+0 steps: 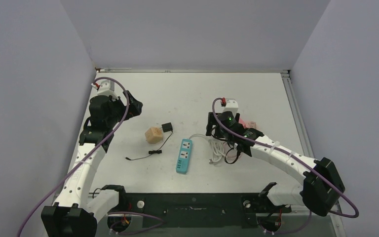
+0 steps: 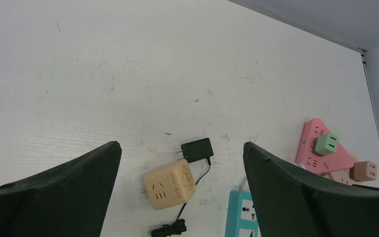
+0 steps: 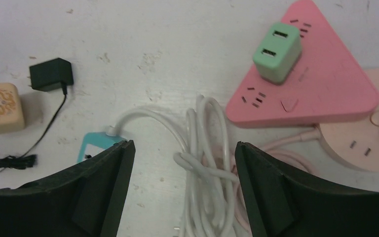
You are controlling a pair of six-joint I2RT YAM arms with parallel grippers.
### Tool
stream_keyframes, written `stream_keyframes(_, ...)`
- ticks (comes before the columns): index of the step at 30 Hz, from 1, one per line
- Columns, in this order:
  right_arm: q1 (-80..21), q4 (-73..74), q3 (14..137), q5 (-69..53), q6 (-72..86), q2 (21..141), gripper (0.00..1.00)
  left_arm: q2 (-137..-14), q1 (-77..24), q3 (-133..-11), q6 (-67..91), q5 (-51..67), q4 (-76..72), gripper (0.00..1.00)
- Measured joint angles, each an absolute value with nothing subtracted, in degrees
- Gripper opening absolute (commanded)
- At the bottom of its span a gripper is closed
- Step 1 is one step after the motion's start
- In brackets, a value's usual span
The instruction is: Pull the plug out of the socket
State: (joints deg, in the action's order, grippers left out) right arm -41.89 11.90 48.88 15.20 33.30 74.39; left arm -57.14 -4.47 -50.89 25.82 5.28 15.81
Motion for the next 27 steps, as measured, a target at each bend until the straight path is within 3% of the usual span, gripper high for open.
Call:
stream_keyframes(8,-40.51,21.63,42.89,13.41,35.42,67.79,0.66,-57.95,-4.62,-50.92,25.85,6.31,15.81,0.91)
stream_keyframes(18,-40.47,21.91,41.52,9.96,35.81,70.02,0.57,-58.43,-4.84,-50.92,25.85,6.48,15.84,0.91)
stream_keyframes(27,-40.49,18.81,41.52,6.92,35.68,75.85,0.15,-58.72,-4.91,-50.92,25.85,6.5,15.84,0.91)
